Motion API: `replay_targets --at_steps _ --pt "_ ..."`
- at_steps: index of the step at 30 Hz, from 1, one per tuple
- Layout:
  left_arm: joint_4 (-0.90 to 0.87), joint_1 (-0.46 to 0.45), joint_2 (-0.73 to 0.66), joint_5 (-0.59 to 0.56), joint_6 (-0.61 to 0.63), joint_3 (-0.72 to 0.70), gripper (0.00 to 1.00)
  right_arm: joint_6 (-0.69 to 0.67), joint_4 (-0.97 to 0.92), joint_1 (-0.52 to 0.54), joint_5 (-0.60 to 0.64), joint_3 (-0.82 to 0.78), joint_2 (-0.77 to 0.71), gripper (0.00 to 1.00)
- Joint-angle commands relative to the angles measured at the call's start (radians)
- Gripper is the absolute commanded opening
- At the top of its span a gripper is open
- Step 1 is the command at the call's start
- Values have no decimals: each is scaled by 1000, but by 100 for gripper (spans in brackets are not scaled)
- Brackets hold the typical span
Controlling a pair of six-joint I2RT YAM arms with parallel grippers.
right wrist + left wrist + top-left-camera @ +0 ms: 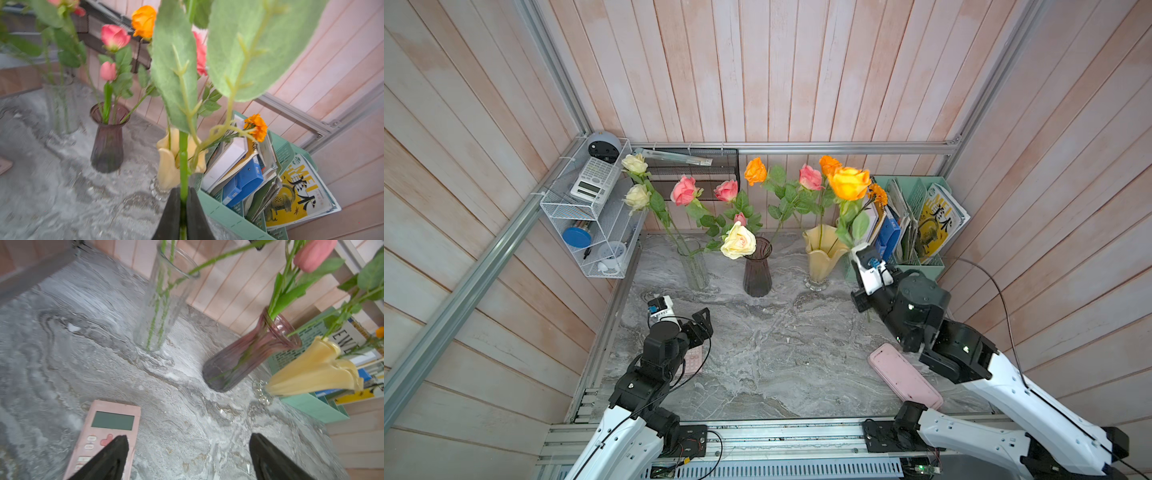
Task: Arrange the flowers in different vases according to their colors
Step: Insert the flower into the vase.
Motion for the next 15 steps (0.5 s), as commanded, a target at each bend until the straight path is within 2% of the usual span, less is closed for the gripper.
replay_targets --at_steps 1,6,9,15 --pt "150 -30 51 138 54 -25 97 65 332 -141 -171 65 97 0" --pt "250 -155 193 120 102 -47 97 194 503 -311 -257 183 305 0" --pt "306 -223 281 64 111 -57 97 187 573 -333 -261 227 408 0" --pt "468 -244 394 74 72 -105 97 183 699 -374 -267 256 558 0"
